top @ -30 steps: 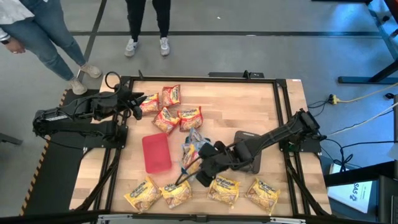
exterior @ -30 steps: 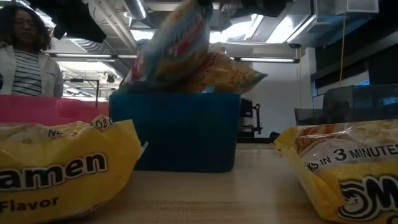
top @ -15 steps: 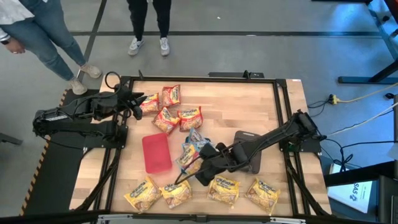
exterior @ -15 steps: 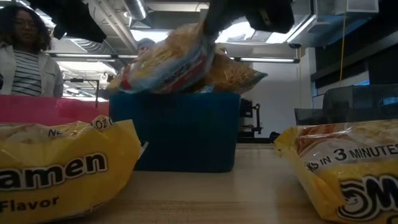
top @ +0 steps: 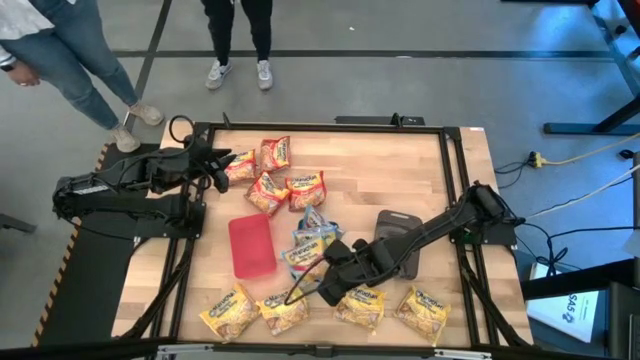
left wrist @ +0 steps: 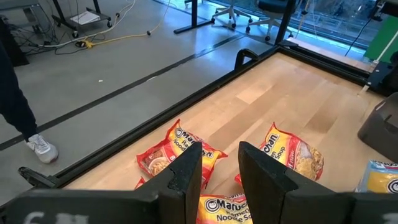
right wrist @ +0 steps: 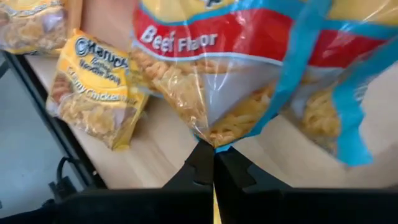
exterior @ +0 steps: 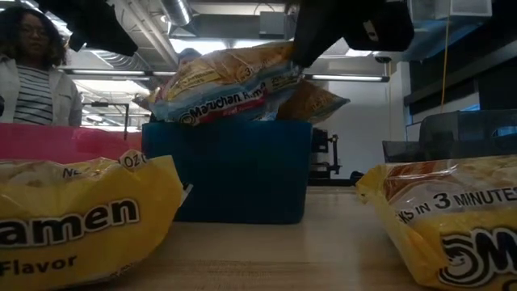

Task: Sort Maruchan noodles
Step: Put the blue noodle pack into the blue bin

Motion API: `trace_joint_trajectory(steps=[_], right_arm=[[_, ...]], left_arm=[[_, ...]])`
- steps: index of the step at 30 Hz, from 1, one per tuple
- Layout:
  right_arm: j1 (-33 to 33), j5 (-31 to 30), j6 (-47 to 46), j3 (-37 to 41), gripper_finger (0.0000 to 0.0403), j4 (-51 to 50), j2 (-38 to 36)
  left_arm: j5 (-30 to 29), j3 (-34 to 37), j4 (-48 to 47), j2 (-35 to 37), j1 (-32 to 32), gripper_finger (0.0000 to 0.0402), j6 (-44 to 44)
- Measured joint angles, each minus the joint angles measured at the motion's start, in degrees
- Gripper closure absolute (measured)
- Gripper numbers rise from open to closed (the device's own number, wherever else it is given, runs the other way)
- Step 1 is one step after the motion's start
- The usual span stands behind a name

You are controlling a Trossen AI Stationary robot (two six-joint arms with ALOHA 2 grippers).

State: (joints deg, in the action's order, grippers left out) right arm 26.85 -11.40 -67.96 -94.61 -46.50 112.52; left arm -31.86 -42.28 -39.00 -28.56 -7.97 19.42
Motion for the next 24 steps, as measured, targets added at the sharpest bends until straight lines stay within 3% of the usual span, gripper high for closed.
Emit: trace_joint_trajectory(steps=[24], right_arm=[[0.5,3.4,-3.9,0.0,0.0399,2.6,4.5]], left_arm=[[3.0,0.0,0.0,0.0,0.0,0.0303,1.0]])
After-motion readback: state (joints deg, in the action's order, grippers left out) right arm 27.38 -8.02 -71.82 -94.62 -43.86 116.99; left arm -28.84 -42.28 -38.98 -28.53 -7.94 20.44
